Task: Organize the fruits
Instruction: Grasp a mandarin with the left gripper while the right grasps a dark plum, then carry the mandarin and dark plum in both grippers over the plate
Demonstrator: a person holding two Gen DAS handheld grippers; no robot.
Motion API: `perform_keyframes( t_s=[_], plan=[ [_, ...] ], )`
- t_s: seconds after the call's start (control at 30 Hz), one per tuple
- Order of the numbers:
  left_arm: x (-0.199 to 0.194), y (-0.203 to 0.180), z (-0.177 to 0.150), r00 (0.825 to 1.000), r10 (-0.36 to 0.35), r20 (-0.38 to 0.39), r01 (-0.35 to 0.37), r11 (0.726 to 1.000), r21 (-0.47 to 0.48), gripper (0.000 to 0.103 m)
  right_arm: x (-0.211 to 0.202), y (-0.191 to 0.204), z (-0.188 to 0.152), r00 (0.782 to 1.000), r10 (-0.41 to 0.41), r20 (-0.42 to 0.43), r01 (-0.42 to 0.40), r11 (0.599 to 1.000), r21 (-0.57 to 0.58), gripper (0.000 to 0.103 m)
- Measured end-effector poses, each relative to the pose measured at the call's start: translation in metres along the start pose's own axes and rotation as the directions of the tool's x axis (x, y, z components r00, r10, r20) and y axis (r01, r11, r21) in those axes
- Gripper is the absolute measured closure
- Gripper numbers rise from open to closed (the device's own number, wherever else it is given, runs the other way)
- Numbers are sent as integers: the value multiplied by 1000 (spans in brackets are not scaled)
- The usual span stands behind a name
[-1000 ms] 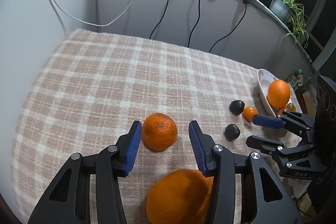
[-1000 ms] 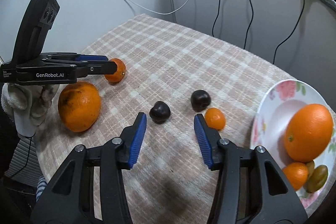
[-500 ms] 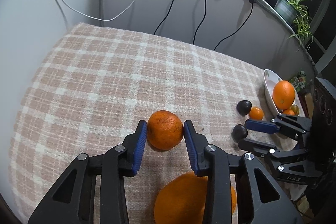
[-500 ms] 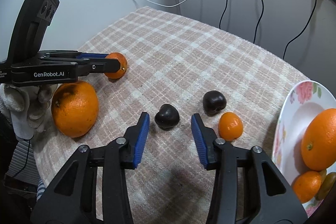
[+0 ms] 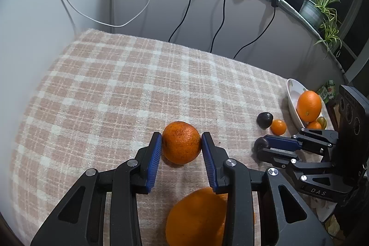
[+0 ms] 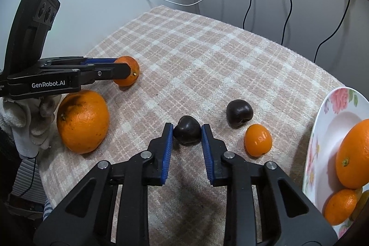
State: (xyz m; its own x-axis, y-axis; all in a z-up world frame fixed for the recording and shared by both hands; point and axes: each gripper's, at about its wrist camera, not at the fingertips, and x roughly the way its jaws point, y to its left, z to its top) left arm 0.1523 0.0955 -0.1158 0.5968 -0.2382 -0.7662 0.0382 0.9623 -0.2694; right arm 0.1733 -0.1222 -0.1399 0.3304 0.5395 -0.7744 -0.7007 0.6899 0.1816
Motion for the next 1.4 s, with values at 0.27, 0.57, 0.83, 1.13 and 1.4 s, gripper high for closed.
perform_keyframes(
  t_s=[0.27, 0.57, 0.83, 1.13, 1.4],
  plan=[
    [-10, -11, 5, 1000, -4, 30, 4, 1000, 13, 69, -23, -4, -1, 999, -6, 47, 5, 1000, 13, 77],
    [-17, -40, 12, 997, -49, 59, 46, 998, 49, 69, -64, -27, -4, 991, -49, 122, 42, 997, 60, 77],
    [-16, -74, 17, 992, -105, 65, 99, 991, 92, 69, -98, -61, -8, 979, -110, 170, 90, 989, 119, 77],
    [-2, -119, 18, 983, -178, 42, 171, 975, 143, 69, -121, -96, -10, 966, -173, 195, 140, 975, 170, 77],
    [15, -159, 19, 976, -220, 5, 215, 958, 189, 69, -125, -123, -7, 960, -208, 189, 169, 965, 203, 77]
  ],
)
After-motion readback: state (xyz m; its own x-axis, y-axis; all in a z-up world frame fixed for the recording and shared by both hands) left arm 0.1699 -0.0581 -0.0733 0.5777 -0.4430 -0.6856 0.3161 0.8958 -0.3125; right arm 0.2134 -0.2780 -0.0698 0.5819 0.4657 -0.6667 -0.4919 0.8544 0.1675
